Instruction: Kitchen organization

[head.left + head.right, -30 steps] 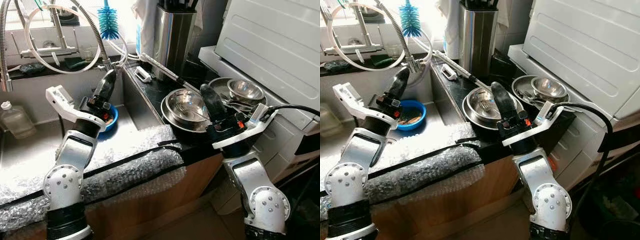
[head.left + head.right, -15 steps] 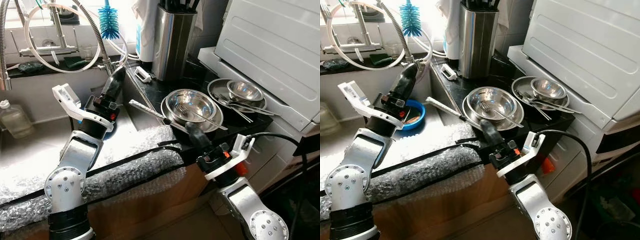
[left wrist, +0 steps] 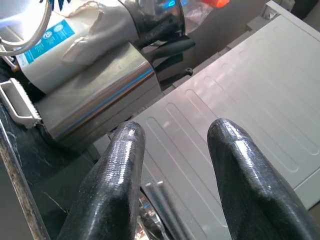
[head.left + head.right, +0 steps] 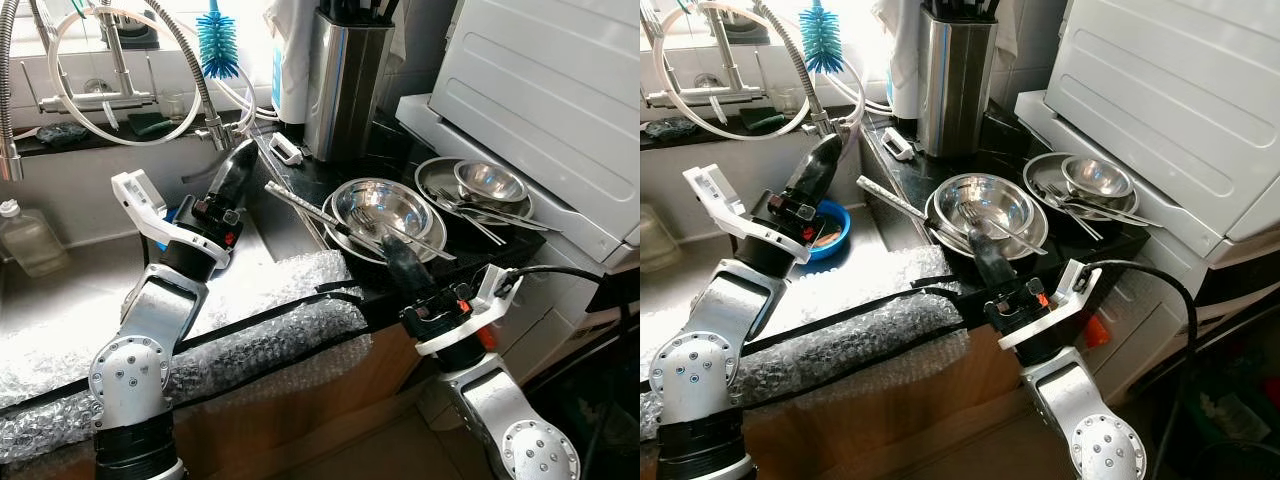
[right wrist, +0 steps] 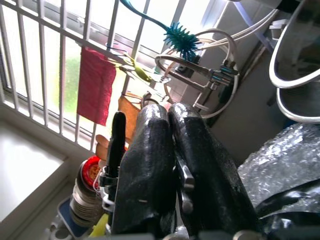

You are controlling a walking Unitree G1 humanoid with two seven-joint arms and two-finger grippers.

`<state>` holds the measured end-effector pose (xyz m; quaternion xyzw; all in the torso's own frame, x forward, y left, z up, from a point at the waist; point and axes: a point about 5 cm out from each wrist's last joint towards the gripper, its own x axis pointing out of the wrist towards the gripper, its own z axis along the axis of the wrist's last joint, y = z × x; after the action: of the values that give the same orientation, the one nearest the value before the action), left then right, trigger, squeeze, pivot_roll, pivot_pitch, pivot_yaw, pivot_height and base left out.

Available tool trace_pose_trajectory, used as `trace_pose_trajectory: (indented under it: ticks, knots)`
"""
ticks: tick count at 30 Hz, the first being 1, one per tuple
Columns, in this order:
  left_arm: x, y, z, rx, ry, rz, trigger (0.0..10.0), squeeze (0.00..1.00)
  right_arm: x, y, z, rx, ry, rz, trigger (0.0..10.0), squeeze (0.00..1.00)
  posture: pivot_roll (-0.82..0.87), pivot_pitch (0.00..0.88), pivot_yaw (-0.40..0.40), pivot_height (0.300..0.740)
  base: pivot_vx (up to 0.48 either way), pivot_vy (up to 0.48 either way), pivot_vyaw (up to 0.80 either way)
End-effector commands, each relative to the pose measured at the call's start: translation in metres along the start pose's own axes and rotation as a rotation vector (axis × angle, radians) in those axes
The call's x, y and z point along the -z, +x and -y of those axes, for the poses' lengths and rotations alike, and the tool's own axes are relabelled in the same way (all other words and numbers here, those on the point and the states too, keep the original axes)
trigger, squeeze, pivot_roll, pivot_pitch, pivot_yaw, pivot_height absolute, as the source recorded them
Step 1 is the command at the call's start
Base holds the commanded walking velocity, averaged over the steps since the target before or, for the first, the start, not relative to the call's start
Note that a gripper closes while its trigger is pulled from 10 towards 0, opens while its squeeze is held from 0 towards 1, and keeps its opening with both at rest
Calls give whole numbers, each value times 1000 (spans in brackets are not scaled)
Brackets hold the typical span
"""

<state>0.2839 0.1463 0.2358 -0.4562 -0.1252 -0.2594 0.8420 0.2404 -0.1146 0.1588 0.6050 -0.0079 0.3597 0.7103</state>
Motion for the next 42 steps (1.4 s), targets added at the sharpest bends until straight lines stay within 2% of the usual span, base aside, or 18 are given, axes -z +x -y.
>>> trace_pose_trajectory:
  ticks: [1, 3, 7, 34, 35, 36, 42]
  knots:
    - [4, 1, 0, -4, 8, -21, 10000, 0, 1, 4, -10, -66, 12, 18, 10000, 0, -46, 0, -105, 740, 0, 0, 0]
    - [7, 1, -2, -18, 40, -47, 10000, 0, 2, 4, -11, -78, 14, 12, 10000, 0, -47, 0, -104, 740, 0, 0, 0]
    - [11, 0, -3, -21, 40, -63, 10000, 0, 3, 3, -11, -81, 18, 9, 10000, 0, -50, 0, -101, 740, 0, 0, 0]
    - [24, 3, 13, 78, -91, -98, 9961, 0, 14, 3, -10, -98, 61, -77, 10000, 0, -42, 0, -117, 740, 0, 0, 0]
    - [24, 3, 13, 77, -96, -96, 1804, 0, 14, 3, -10, -97, 62, -77, 10000, 0, -41, 0, -117, 740, 0, 0, 0]
    - [23, 3, 13, 77, -99, -93, 0, 0, 14, 3, -10, -95, 62, -77, 10000, 0, -42, 0, -117, 740, 0, 0, 0]
    - [24, 2, 13, 71, -116, -90, 0, 0, 13, 2, -9, -93, 60, -73, 10000, 0, -44, 0, -117, 740, 0, 0, 0]
